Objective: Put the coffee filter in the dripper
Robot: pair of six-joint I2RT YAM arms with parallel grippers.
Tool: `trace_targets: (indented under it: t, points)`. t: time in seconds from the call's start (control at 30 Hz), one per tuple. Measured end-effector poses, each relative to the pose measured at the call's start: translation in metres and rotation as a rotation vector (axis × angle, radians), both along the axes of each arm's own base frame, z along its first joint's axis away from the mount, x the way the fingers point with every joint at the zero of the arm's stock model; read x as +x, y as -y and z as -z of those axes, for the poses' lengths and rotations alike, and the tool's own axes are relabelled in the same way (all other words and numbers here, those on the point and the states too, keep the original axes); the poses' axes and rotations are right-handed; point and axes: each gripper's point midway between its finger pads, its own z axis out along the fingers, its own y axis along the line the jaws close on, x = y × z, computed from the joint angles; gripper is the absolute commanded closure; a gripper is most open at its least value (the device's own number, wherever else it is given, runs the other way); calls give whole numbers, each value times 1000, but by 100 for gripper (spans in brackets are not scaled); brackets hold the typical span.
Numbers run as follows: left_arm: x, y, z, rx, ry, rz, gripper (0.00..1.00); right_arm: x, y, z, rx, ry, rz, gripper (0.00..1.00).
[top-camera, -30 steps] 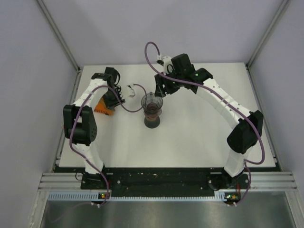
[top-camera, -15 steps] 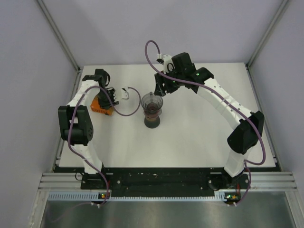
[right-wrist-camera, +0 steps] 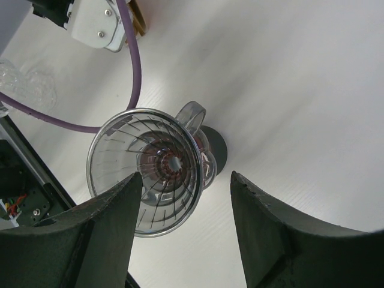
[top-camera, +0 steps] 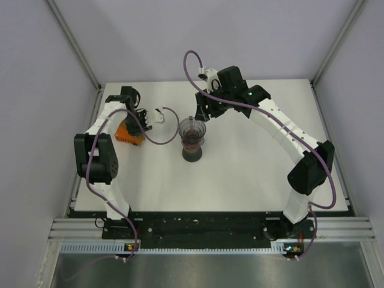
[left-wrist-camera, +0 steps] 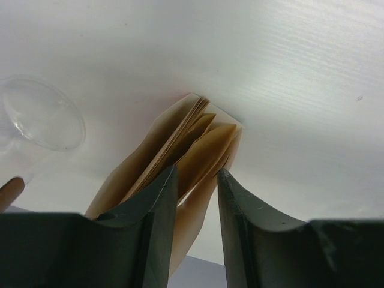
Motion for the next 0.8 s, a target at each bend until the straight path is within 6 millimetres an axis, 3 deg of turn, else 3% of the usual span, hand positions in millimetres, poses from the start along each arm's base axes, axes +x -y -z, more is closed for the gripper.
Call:
trace_targets:
  t: [0.17, 0.37, 0.47, 0.6, 0.7, 0.8]
  points:
    - [18, 6, -26, -88, 65, -166, 49, 0, 0, 0, 0, 0, 0, 39]
    - [45, -7, -87, -223, 270, -568, 35, -2, 1, -6, 7, 11, 1, 39]
    - [52, -34, -122, -307, 421, -850, 26, -2, 2, -8, 10, 15, 1, 39]
    - [45, -79, -155, -422, 597, -1181, 19, -1, 3, -9, 7, 19, 7, 39]
    - [34, -107, -164, -500, 683, -1389, 14, 0, 4, -9, 3, 24, 15, 39]
    - [28, -128, -158, -551, 722, -1558, 13, -1, 5, -13, 7, 35, 20, 39]
